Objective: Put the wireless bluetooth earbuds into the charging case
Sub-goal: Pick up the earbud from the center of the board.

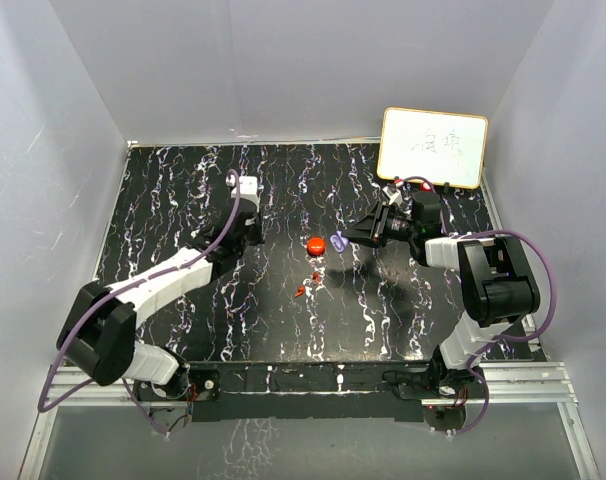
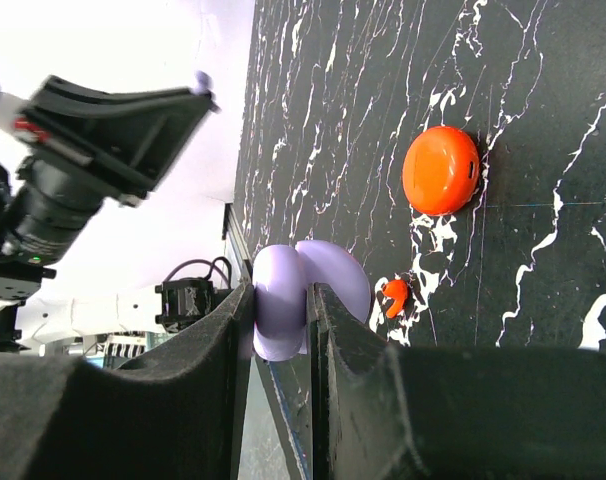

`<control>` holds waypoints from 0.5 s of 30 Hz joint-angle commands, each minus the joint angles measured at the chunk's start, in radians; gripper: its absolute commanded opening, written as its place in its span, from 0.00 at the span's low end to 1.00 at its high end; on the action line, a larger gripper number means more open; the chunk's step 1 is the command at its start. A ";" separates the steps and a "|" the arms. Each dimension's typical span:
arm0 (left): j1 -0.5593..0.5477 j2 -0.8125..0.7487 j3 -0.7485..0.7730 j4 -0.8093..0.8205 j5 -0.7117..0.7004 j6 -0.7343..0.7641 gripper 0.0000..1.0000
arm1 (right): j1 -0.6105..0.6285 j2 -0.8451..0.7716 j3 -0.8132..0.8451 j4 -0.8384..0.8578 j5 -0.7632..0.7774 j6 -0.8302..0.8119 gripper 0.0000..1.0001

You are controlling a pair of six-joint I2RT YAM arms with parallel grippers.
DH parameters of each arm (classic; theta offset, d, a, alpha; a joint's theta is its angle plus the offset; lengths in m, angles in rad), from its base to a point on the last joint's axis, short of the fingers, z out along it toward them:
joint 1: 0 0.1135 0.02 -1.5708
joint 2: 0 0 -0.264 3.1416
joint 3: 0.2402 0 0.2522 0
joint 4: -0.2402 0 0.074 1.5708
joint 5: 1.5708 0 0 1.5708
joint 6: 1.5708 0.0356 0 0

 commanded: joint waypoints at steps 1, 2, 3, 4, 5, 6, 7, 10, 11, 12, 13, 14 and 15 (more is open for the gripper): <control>0.007 -0.037 0.016 0.214 0.120 0.028 0.00 | 0.015 0.001 0.038 0.056 -0.006 0.011 0.00; 0.007 -0.026 0.027 0.235 0.148 0.034 0.00 | 0.018 0.000 0.041 0.056 -0.005 0.011 0.00; 0.007 -0.019 0.030 0.266 0.175 0.036 0.00 | 0.022 0.002 0.043 0.056 -0.003 0.013 0.00; 0.007 -0.017 0.025 0.308 0.200 0.035 0.00 | 0.027 0.003 0.046 0.056 -0.002 0.016 0.00; 0.007 -0.017 0.015 0.356 0.234 0.035 0.00 | 0.031 0.003 0.049 0.056 0.000 0.017 0.00; 0.006 -0.017 0.003 0.411 0.264 0.039 0.00 | 0.036 0.005 0.055 0.056 0.001 0.021 0.00; 0.006 -0.016 -0.011 0.458 0.289 0.040 0.00 | 0.040 0.005 0.059 0.056 0.002 0.026 0.00; 0.007 -0.009 -0.045 0.580 0.356 0.049 0.00 | 0.051 0.009 0.072 0.056 0.004 0.046 0.00; 0.007 -0.007 -0.068 0.629 0.379 0.049 0.00 | 0.055 0.011 0.078 0.055 0.005 0.054 0.00; 0.007 -0.003 -0.084 0.675 0.402 0.050 0.00 | 0.058 0.016 0.082 0.056 0.006 0.063 0.00; 0.008 0.000 -0.098 0.714 0.423 0.049 0.00 | 0.061 0.021 0.086 0.060 0.008 0.074 0.00; 0.007 0.005 -0.108 0.750 0.440 0.042 0.00 | 0.064 0.027 0.090 0.066 0.007 0.087 0.00; 0.007 0.010 -0.117 0.780 0.468 0.038 0.00 | 0.066 0.035 0.092 0.075 0.007 0.101 0.00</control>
